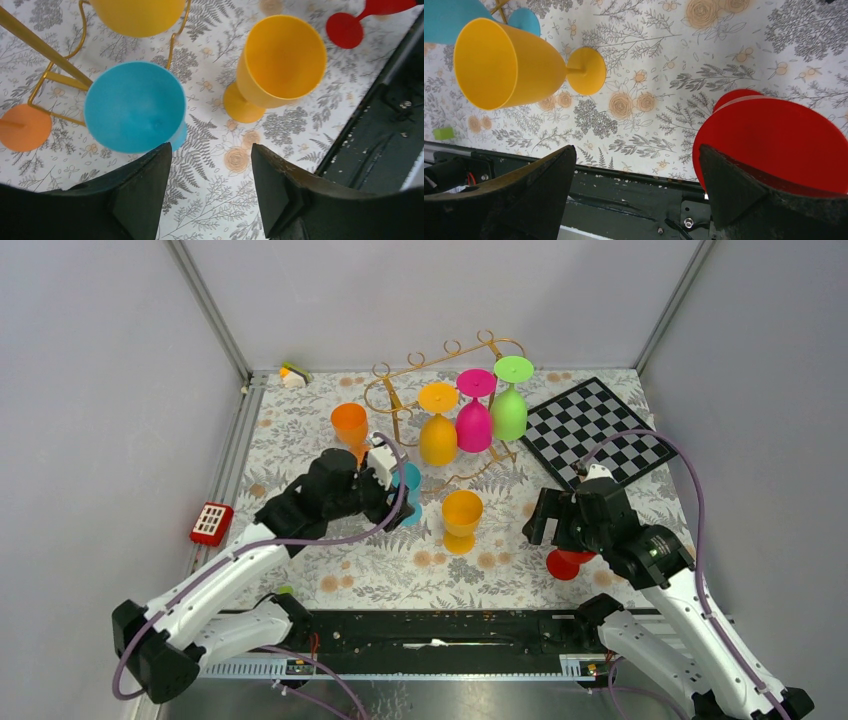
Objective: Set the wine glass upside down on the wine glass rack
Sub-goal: Pick up the wine glass at the center of the board.
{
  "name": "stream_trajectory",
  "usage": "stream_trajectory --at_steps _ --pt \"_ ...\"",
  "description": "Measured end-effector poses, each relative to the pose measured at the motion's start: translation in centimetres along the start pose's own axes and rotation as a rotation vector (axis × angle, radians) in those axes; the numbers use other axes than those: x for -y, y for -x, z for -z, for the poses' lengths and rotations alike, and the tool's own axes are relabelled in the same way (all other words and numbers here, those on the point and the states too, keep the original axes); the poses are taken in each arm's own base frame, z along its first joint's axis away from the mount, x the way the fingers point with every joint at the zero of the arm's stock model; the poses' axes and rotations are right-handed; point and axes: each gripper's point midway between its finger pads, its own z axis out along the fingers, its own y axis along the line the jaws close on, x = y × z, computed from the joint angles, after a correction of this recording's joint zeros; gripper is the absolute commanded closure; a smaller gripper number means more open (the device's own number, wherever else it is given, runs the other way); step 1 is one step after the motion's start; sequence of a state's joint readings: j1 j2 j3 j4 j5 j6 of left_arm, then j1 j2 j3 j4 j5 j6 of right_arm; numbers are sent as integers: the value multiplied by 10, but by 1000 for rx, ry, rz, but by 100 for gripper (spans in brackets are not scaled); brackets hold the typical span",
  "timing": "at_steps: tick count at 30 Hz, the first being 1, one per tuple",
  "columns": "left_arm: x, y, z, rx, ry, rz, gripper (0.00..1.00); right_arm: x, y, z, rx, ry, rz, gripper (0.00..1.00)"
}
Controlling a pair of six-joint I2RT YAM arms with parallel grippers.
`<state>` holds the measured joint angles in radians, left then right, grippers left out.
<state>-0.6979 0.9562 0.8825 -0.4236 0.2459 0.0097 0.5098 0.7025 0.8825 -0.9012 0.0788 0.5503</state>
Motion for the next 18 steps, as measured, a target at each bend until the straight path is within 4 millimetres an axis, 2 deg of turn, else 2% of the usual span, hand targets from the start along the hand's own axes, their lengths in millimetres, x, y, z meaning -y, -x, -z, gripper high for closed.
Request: stream_trajectory --at_steps 5,8,14,18 --pt "-13 -9 -19 -63 57 -9 30 0 -7 -1 -16 15 -9 0" --pt "-16 -12 -30 -86 84 -26 30 1 -11 -2 -25 18 -12 1" --pt "-17 -18 -48 -143 117 -56 41 1 -18 -2 -45 25 -14 0" --pt "-18 -28 -55 -184 139 -80 54 2 -18 -1 -47 25 -15 1"
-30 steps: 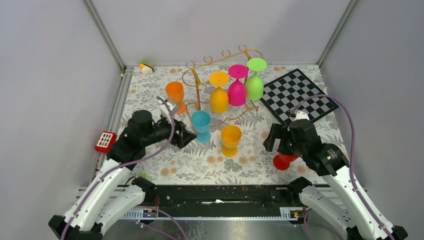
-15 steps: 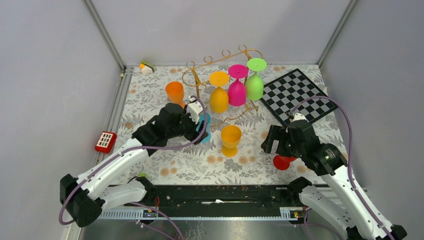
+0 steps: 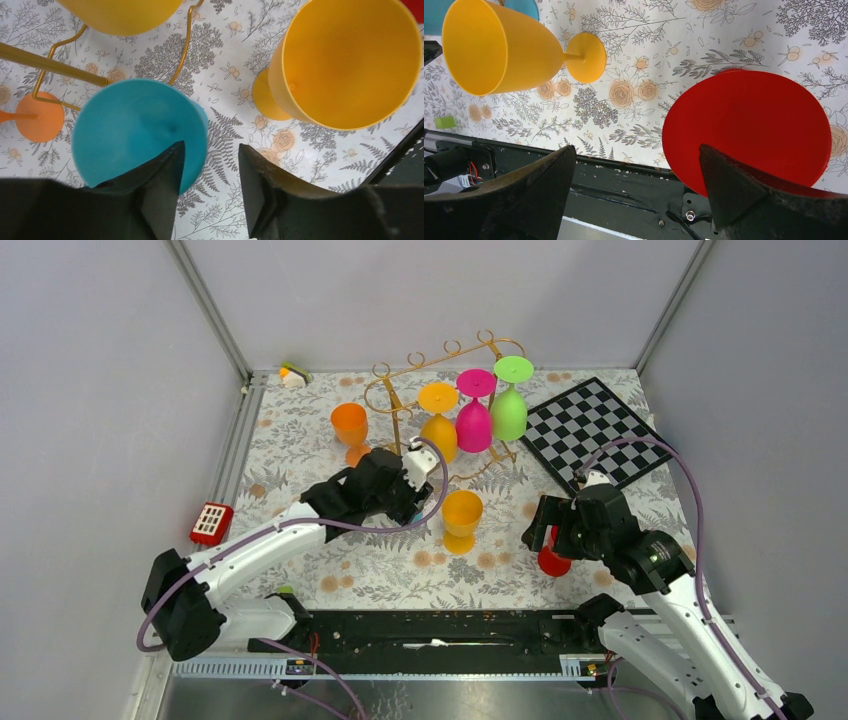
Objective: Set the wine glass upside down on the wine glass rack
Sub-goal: Pick up the wine glass at the center of the board.
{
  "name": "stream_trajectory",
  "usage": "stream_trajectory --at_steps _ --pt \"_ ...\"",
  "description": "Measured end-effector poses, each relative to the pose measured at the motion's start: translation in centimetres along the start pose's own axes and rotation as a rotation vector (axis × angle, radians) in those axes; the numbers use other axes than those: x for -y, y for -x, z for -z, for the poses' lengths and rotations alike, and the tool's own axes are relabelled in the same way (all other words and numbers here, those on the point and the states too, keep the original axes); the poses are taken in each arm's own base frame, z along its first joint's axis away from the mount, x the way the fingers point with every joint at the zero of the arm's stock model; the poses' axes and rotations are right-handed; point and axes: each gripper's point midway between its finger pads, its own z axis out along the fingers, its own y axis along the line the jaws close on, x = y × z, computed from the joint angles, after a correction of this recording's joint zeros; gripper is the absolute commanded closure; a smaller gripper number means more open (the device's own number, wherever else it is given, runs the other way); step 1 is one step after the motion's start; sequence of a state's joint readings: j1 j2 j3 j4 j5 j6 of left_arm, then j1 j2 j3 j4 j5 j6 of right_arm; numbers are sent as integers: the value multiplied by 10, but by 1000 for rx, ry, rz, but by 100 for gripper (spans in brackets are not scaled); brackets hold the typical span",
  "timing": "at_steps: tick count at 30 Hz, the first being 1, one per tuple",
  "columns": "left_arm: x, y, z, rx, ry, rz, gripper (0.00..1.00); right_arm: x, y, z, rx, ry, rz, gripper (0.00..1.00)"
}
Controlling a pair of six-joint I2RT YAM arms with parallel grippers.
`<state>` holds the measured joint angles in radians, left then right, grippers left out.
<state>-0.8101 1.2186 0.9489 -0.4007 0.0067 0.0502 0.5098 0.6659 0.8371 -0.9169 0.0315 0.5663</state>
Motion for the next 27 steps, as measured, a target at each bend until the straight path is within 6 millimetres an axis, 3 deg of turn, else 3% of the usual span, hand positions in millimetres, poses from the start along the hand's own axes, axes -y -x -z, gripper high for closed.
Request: stream_trajectory --at_steps 4,10,20,27 --pt "-1 -6 -1 -26 22 -11 65 -2 -1 -1 -11 5 1 0" --pt "-1 -5 2 -20 38 -7 100 -4 -1 4 -20 13 0 0" --pt "-2 1 27 42 49 33 100 -16 12 20 9 56 0 0" --pt "-1 10 65 123 54 93 100 -19 10 22 -1 72 -7 0"
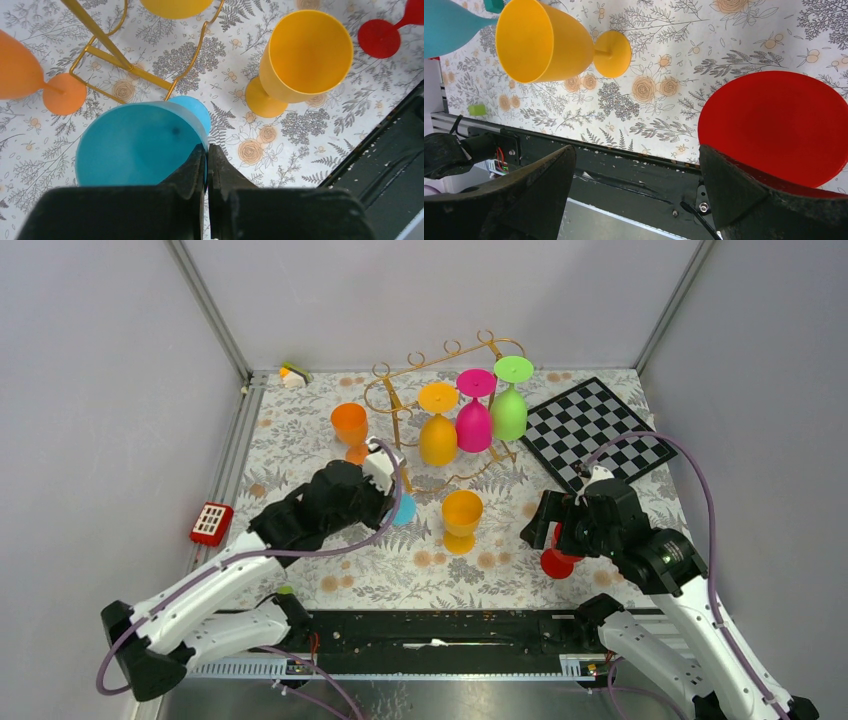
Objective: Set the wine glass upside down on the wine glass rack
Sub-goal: Pick up the wine glass at the center of the board, then turn the wine glass upside down at the wine rack.
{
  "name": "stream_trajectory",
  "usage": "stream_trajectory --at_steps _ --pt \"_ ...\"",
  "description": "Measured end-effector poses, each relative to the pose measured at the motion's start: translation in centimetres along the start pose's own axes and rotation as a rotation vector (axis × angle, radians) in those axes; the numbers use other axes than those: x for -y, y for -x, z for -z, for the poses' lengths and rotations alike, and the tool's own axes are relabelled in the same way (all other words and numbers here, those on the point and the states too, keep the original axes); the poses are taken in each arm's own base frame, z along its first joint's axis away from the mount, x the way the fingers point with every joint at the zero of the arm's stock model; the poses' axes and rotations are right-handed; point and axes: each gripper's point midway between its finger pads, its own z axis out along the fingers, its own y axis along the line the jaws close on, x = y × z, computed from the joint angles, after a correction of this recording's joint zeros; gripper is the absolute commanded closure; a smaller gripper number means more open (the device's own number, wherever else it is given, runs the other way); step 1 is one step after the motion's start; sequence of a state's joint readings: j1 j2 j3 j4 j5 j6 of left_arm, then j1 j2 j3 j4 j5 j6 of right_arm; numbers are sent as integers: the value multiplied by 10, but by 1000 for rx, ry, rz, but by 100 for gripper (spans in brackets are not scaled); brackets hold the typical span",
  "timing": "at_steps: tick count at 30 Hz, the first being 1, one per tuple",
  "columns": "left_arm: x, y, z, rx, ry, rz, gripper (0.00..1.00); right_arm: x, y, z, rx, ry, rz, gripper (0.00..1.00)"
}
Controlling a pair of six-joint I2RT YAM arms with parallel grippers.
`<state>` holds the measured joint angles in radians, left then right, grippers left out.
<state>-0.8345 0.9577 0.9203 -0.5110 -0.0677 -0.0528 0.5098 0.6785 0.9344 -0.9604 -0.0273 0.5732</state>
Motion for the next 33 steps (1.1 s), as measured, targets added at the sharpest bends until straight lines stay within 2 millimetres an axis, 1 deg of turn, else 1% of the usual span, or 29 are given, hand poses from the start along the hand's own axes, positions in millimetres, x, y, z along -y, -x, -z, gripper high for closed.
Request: stream_trajectory --at_steps 5,12,15,19,21,24,27,30,33 --pt "0 8 29 46 -3 39 100 -7 3 6 10 28 -11 0" --pt "2 26 76 157 -27 113 100 -20 10 16 25 79 -32 0" --pt "4 40 97 232 -45 158 100 -25 8 18 13 104 -58 1" --pt "7 60 125 332 -75 225 100 -37 9 20 0 158 -99 1" --pt "9 69 134 374 -93 259 100 -43 10 21 -3 181 -114 2" --pt "16 77 138 403 -137 301 100 -53 13 22 -2 224 -136 4" --pt "26 84 137 406 -193 336 100 -64 19 22 7 273 -152 7" --pt "37 90 131 393 -250 372 100 -77 25 20 0 327 -169 11" --pt "51 99 122 384 -321 418 100 -90 30 15 -24 368 -187 18"
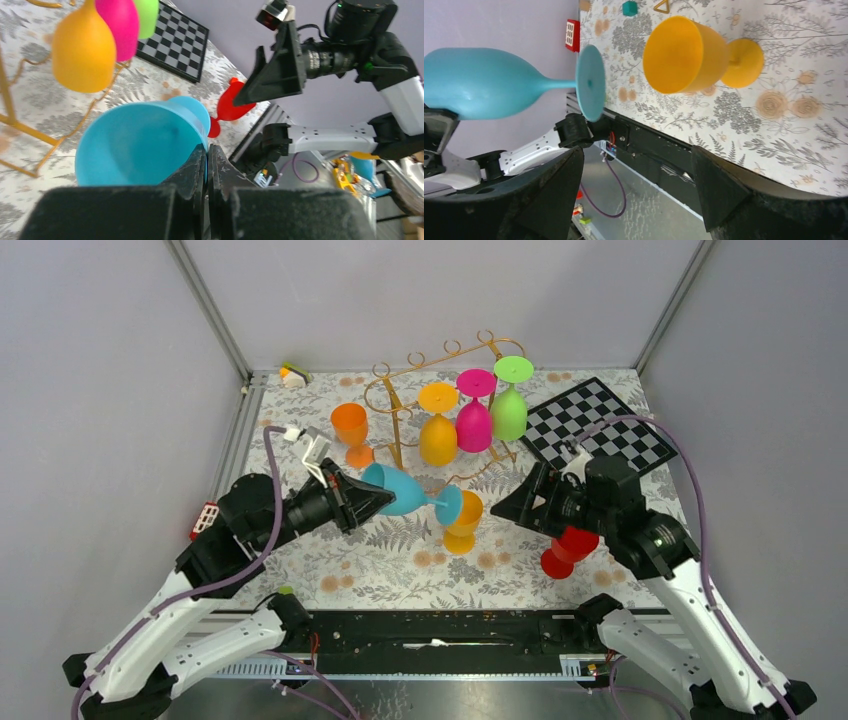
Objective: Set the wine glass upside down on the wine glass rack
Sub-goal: Turn the wine glass upside down at the wine rack.
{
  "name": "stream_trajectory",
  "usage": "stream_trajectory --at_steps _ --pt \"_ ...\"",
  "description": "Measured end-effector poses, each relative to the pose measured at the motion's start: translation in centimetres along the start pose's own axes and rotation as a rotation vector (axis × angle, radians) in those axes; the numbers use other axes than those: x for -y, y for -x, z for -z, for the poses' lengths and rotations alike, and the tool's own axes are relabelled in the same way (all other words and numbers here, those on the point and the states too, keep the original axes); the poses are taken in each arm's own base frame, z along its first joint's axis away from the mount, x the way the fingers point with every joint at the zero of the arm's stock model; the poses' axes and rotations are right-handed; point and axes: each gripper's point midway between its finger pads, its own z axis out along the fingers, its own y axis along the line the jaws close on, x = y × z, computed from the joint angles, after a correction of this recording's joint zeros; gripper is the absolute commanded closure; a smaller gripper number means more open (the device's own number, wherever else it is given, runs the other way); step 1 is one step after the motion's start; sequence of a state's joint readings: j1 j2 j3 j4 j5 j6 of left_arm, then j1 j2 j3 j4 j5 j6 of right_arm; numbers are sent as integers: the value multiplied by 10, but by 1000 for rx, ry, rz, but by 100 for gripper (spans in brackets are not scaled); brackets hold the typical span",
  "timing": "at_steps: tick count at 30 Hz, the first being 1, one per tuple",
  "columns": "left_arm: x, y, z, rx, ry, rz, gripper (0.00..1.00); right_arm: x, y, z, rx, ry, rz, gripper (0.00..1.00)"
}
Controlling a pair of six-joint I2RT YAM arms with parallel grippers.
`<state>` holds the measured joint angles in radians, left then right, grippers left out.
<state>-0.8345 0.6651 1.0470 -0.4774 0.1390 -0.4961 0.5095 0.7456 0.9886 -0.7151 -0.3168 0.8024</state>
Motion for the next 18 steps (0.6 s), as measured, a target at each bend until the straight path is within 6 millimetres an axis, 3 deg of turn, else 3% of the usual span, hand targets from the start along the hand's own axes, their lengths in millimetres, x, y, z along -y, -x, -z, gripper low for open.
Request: stream_trajectory --at_steps 9,18 --pt "15 -7 -27 -39 -79 95 100 -15 -2 -27 -93 72 -69 34" --pt "22 -8 -32 -44 -105 106 100 -22 -8 -44 -165 99 -109 50"
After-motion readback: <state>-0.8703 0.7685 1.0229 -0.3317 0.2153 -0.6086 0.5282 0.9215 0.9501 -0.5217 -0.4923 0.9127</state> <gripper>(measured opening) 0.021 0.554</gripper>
